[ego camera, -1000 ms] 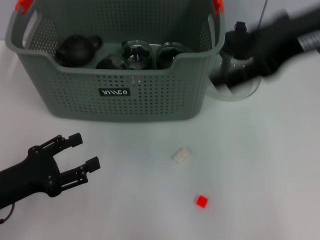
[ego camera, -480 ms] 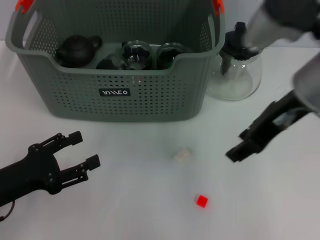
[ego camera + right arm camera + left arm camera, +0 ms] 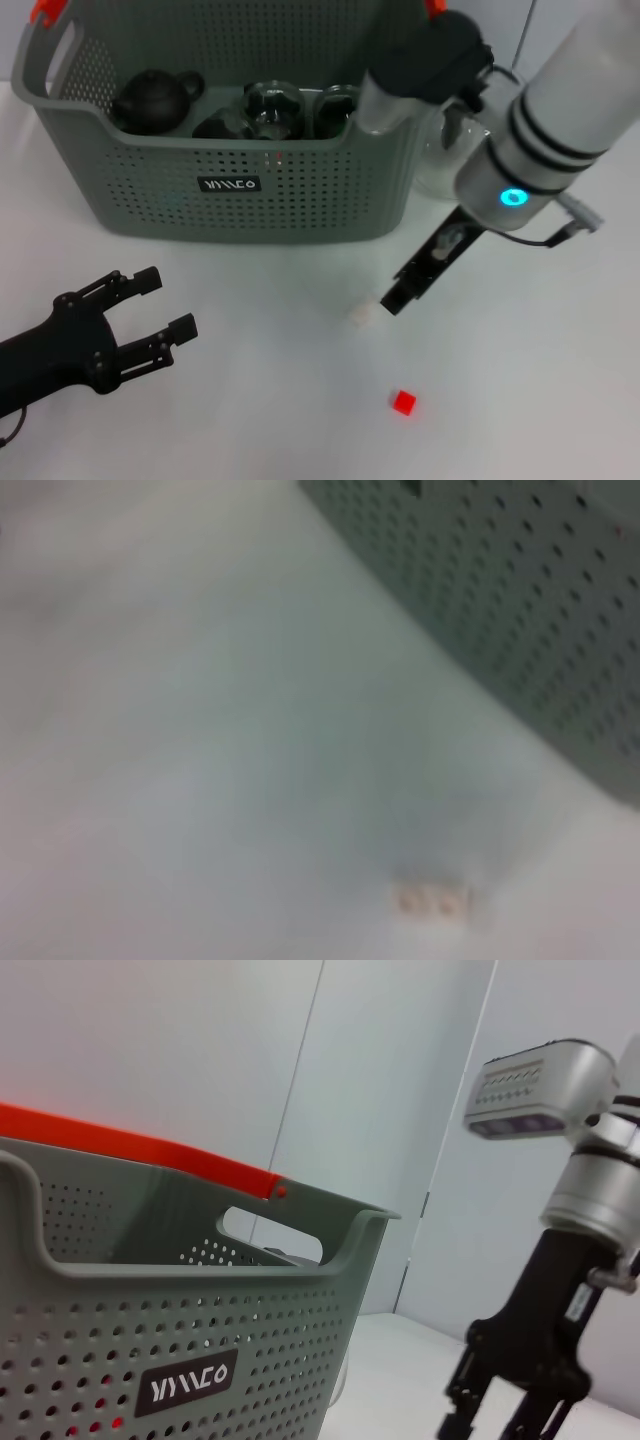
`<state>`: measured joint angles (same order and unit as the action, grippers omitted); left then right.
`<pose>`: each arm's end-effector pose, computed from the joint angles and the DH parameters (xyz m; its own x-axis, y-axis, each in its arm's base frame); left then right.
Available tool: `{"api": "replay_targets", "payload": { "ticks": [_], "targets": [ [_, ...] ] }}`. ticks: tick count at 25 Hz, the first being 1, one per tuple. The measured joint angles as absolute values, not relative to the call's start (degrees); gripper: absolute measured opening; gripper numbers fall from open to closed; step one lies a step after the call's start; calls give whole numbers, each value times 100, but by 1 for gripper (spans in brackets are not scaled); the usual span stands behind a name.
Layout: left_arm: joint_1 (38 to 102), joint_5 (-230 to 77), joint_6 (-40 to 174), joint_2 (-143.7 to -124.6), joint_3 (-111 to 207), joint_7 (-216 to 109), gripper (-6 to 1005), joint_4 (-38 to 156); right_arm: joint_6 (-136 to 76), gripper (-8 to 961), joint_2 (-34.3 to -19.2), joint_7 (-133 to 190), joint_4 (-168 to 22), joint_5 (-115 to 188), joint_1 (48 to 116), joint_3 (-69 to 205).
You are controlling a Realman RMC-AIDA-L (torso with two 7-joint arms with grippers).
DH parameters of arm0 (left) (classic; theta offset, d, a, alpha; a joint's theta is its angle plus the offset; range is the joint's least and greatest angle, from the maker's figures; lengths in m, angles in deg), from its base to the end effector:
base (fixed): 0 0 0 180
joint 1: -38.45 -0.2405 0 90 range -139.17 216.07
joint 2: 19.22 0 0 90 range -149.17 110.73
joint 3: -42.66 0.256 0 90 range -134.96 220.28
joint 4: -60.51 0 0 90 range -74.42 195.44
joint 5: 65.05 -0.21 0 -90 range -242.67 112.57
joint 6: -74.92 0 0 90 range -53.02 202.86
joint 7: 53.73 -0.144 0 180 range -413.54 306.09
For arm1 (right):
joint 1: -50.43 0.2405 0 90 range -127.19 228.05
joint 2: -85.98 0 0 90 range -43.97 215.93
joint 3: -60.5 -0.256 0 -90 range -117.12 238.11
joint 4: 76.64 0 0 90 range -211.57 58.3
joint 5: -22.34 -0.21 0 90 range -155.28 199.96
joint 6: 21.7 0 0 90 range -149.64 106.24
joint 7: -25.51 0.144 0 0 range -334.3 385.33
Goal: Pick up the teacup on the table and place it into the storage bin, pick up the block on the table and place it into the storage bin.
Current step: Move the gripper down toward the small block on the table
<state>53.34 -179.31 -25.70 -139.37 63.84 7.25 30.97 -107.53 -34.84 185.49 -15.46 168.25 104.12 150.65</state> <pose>-0.3321 0.2277 0.0092 0.6291 0.2841 0.7236 0.5964 -0.7734 -0.2149 0.1034 0.3697 -0.0679 0.7137 -0.6164 0.3326 -0.5032 -0.7816 -0.3686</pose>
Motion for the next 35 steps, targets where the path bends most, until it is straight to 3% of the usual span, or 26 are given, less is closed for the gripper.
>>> {"api": "replay_targets", "payload": {
  "ticks": [11,35],
  "targets": [
    [5343,-17914,-2528,-13937,6384,748,844,3098,-9227,583,-3496,19190,-1760,16459,10223,16513],
    [5356,-17890,-2500,-13920,6384,754,843,3096,-8282,570,-3505,19542,-2373,16217,10138,16881]
  ]
}}
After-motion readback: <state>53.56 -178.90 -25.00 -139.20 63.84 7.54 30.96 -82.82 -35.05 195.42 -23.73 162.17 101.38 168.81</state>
